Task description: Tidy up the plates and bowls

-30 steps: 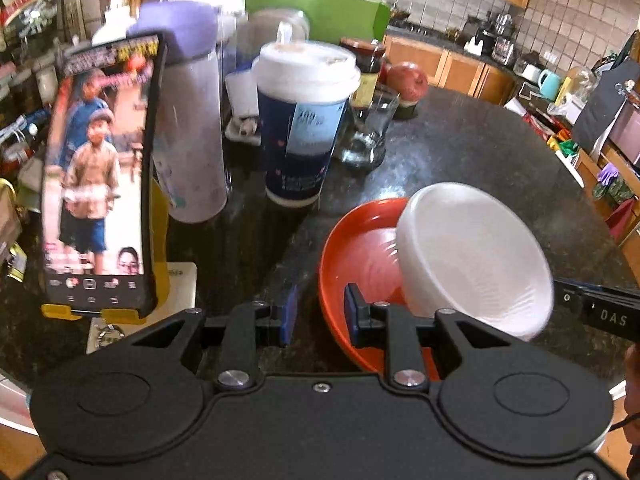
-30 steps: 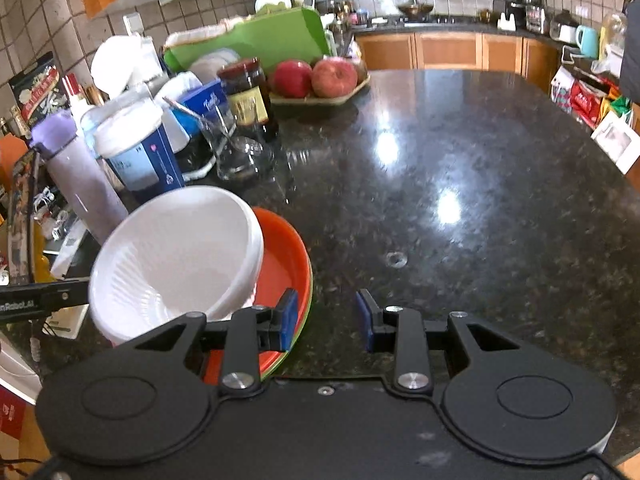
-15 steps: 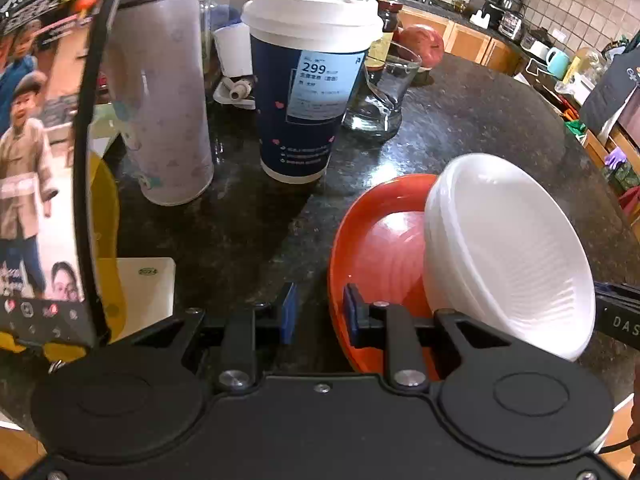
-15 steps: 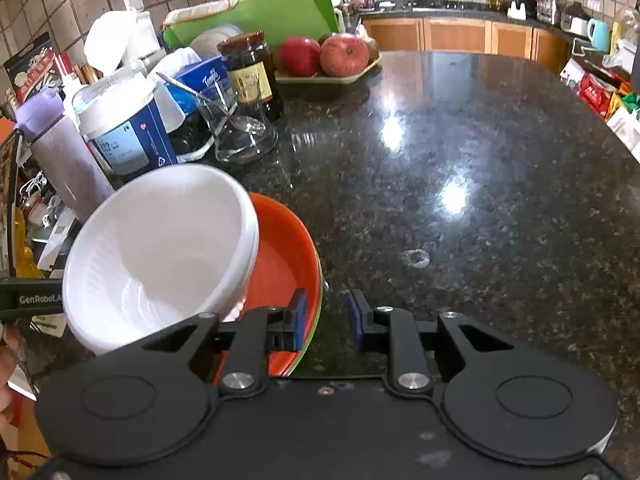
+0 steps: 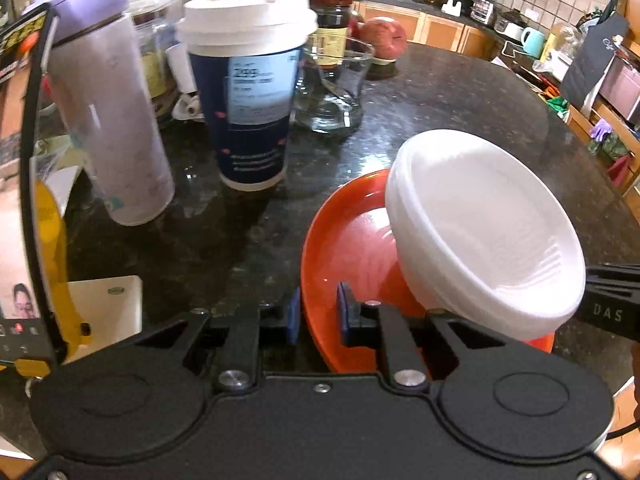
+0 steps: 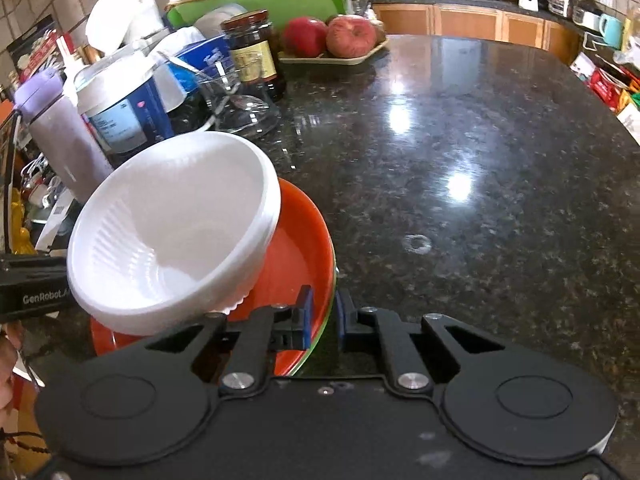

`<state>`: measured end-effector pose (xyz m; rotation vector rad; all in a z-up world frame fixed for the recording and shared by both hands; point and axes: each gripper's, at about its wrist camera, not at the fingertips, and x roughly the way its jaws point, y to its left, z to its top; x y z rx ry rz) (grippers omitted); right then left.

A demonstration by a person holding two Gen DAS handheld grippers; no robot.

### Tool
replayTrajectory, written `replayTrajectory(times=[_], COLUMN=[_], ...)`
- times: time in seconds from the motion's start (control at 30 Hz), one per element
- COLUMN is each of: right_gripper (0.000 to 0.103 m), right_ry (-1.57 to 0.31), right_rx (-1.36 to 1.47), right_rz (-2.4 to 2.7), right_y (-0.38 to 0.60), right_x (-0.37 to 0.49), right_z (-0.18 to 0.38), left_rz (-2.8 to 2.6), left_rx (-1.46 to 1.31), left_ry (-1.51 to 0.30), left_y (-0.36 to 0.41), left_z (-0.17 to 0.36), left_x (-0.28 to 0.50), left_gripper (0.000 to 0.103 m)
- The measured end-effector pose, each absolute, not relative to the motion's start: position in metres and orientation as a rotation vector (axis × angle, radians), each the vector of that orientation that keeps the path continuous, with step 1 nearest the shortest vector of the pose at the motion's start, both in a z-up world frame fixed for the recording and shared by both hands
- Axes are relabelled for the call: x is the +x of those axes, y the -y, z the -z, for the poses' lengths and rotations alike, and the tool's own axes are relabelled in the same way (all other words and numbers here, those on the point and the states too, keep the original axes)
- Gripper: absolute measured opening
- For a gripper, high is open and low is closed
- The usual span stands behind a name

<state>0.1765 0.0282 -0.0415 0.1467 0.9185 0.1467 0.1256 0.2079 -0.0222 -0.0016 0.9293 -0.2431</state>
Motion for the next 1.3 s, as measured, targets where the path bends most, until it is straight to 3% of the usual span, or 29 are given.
replayTrajectory(times=[0.63, 0.77, 1.3], right_gripper=[0.013, 0.02, 0.022], right_ry=[-0.902, -0.884, -0.714], right_rx=[0.207, 0.192, 0.123], right_rz=[-0.024, -0.05, -0.091], right_y=[0.072, 0.083, 0.103], right_x=[0.16, 0.156, 0.093], right_z=[0.041, 0.035, -0.006], left_rz=[0.274, 0.208, 0.038], left_rx=[0.018, 0.042, -0.021], left_ry=[-0.915, -0.899, -0.857], left_y=[-0.105, -0.09, -0.087], left_z=[0.026, 0.027, 0.007], left_x=[0.142, 0.14, 0.093], left_gripper=[0.024, 0.025, 0.027])
